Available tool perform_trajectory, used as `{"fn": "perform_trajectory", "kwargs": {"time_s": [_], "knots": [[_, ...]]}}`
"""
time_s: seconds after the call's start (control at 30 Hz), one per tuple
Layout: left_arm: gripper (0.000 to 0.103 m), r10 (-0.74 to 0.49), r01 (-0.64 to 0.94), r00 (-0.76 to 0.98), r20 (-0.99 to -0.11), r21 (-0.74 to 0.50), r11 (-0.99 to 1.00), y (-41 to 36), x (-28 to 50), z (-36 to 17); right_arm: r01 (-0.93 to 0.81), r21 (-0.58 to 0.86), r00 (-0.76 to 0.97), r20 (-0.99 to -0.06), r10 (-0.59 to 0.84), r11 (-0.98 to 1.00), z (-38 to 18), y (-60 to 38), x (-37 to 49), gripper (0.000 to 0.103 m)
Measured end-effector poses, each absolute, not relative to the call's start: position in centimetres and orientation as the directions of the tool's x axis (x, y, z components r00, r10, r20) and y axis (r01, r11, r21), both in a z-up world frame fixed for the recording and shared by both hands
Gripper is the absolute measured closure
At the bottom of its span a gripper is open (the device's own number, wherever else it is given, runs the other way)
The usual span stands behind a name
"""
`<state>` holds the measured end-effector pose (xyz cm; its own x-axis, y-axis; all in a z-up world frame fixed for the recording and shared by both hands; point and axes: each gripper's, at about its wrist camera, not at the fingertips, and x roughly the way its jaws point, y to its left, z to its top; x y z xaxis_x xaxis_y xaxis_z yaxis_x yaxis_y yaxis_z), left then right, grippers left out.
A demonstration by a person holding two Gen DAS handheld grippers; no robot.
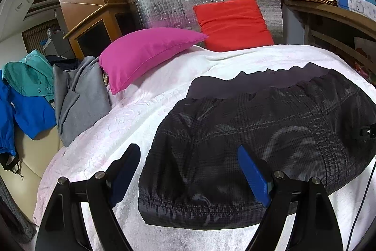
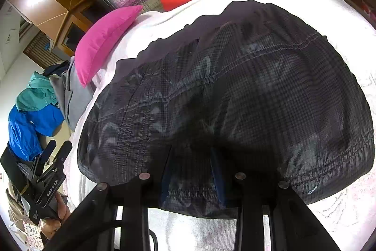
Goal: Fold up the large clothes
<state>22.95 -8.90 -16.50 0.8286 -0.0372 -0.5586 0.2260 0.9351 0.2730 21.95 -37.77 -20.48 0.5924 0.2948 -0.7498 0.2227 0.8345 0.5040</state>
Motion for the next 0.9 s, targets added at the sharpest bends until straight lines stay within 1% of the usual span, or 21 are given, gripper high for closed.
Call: {"fn": "perform_trajectory", "kwargs": {"time_s": [0.9], "knots": [[0.018, -0.032, 0.227, 0.831, -0.556, 0.286, 0.931, -8.74, 22.93, -16.6, 0.219, 0.499, 0.59, -0.752, 0.294, 0.838, -20.65, -37.65, 22.04, 0.067]]}}
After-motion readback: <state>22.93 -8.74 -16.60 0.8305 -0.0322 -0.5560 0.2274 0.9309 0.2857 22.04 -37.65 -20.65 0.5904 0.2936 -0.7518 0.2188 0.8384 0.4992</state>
